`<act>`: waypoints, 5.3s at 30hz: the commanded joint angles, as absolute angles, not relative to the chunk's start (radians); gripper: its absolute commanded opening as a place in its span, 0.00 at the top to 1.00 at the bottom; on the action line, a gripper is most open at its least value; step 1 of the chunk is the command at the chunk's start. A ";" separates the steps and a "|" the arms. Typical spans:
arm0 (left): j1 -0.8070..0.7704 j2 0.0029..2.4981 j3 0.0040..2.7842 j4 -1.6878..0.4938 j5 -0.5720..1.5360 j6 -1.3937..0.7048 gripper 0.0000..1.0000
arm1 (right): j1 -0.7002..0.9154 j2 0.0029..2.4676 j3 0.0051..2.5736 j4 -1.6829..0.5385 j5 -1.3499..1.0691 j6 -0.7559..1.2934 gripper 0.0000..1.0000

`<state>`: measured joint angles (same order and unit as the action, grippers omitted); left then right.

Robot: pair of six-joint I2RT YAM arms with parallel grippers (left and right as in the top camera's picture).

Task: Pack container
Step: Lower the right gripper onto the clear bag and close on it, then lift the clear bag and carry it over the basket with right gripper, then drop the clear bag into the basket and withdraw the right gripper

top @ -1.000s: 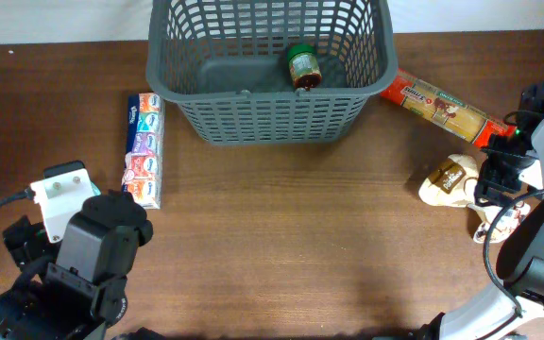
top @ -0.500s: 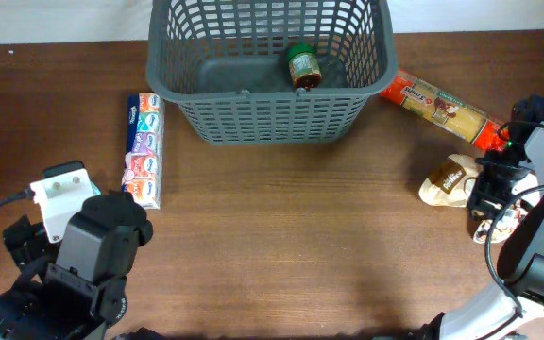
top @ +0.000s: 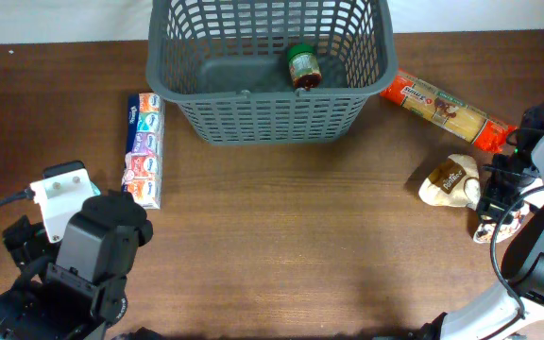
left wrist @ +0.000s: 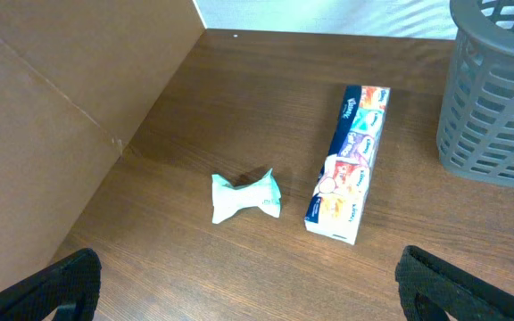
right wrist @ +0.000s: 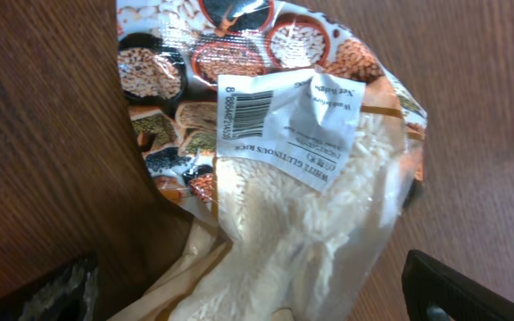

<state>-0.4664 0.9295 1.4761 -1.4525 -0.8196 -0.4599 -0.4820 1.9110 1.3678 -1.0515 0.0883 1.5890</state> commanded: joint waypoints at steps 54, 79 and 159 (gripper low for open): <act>-0.469 0.931 1.484 -1.452 -0.825 -0.454 0.00 | -0.484 1.921 1.168 -0.860 0.098 1.522 0.57; -0.469 0.931 1.484 -1.452 -0.825 -0.454 0.01 | -0.531 1.781 1.753 -0.846 -0.175 0.799 0.96; -0.469 0.931 1.484 -1.452 -0.825 -0.454 0.01 | 0.216 2.365 2.451 -0.972 -0.273 0.322 0.54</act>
